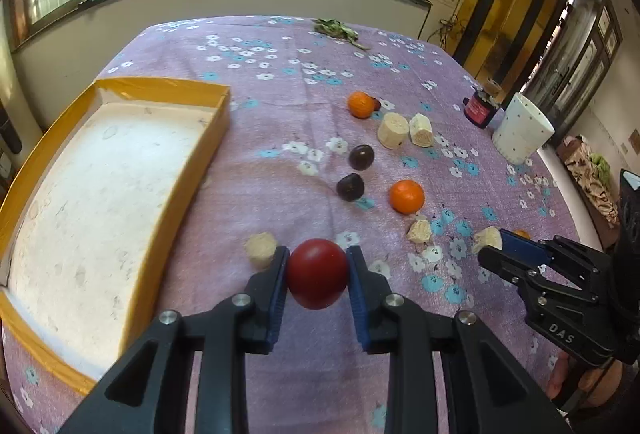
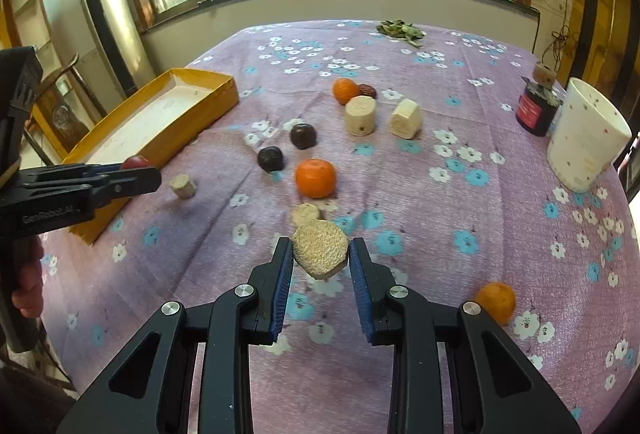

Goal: Organize fruits
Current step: 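Carry the rice cake and tomato over the yellow tray with both tools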

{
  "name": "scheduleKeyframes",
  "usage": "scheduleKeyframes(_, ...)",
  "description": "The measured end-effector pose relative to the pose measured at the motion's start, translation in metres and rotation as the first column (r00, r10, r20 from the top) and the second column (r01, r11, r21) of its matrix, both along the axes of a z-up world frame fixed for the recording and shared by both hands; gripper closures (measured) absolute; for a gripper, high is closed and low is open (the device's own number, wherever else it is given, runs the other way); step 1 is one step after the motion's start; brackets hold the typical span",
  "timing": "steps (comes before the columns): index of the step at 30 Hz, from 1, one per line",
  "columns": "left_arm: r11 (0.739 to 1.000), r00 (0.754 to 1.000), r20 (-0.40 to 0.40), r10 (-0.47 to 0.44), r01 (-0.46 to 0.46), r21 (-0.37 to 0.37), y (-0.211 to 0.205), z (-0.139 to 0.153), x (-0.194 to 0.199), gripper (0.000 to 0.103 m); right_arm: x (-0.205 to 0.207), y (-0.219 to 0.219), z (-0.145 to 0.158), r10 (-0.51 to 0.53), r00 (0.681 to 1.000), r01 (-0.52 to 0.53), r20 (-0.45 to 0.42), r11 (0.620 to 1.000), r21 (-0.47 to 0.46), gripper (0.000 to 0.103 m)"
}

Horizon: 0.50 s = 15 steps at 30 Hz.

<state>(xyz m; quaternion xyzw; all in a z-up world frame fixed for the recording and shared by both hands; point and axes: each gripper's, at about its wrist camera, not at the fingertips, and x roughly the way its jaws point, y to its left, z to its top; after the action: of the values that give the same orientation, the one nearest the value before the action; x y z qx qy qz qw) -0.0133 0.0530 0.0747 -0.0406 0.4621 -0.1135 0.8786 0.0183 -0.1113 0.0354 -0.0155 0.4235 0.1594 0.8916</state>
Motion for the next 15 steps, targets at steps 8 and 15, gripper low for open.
scheduleKeyframes(8,0.998,0.998,0.029,0.051,-0.050,-0.027,0.050,0.007,-0.003,0.072,0.015,0.051,0.001,0.047,0.998,-0.047,-0.033,0.999,-0.006,0.075)
scheduleKeyframes(15,0.992,0.992,0.021,0.123,-0.123,-0.010,0.111,0.006,0.016,0.072,0.044,0.114,0.006,0.111,0.993,-0.112,-0.030,0.994,-0.016,0.075)
